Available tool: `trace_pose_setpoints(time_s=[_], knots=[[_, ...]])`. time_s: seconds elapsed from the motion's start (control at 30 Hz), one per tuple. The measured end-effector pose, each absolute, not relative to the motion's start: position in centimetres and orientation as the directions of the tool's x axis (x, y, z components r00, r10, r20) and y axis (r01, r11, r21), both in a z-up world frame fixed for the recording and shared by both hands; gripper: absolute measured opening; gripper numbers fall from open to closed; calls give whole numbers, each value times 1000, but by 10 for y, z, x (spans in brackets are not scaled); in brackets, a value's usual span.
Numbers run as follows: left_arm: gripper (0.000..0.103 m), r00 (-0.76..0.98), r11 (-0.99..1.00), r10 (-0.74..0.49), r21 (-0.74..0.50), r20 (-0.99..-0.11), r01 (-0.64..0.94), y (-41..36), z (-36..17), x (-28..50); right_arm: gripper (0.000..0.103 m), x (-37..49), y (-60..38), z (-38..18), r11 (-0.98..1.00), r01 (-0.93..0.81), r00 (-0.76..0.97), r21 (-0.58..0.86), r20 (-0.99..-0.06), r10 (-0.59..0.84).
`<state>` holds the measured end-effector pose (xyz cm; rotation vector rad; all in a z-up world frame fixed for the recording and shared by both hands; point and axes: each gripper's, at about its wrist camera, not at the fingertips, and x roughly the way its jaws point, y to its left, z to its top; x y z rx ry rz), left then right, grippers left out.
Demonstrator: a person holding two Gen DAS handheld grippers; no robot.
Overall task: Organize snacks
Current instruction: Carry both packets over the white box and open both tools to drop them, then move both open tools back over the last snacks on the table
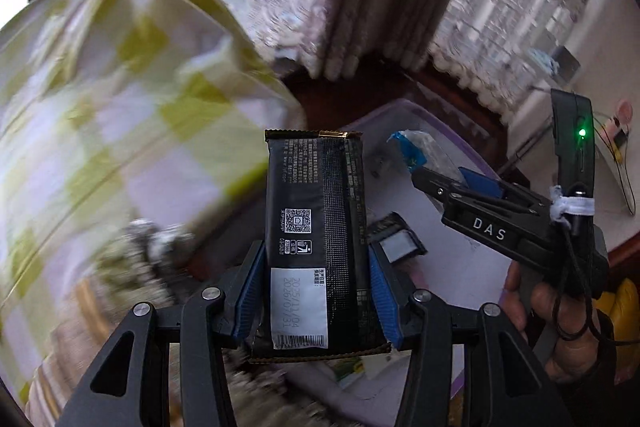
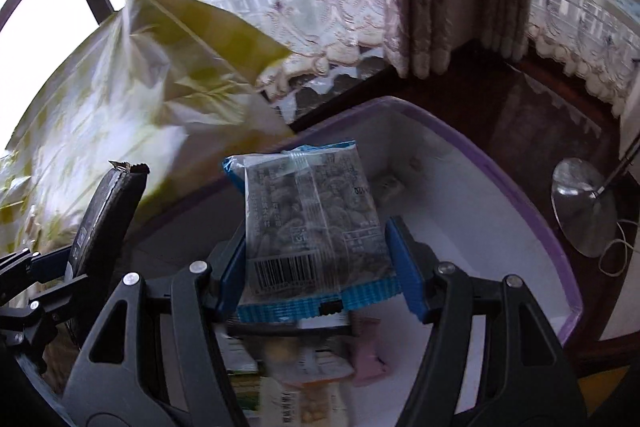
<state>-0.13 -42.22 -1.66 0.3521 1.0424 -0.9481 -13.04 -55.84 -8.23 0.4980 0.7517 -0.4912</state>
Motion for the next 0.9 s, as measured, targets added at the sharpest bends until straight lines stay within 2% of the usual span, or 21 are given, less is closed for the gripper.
trace_pose_setpoints(time_s=[0.27, 0.47, 0.57, 0.7, 0.9], knots=[[50, 61, 522, -419, -186, -906, 832, -486, -46, -4, 67, -145, -587, -101, 725, 651, 560, 225, -787, -258], [53, 29, 522, -452, -238, -891, 819, -497, -59, 5, 67, -153, -597, -98, 717, 657, 567, 234, -780, -264], [58, 20, 521, -482, -268, -876, 811, -492, -56, 5, 67, -154, -598, -97, 712, 663, 563, 230, -781, -271], [58, 30, 531, -508, -286, -861, 797, -484, -49, 9, 68, -154, -597, -94, 711, 664, 561, 233, -784, -267], [58, 71, 536, -543, -281, -837, 796, -471, -34, 13, 73, -150, -586, -86, 732, 645, 568, 219, -779, -267]])
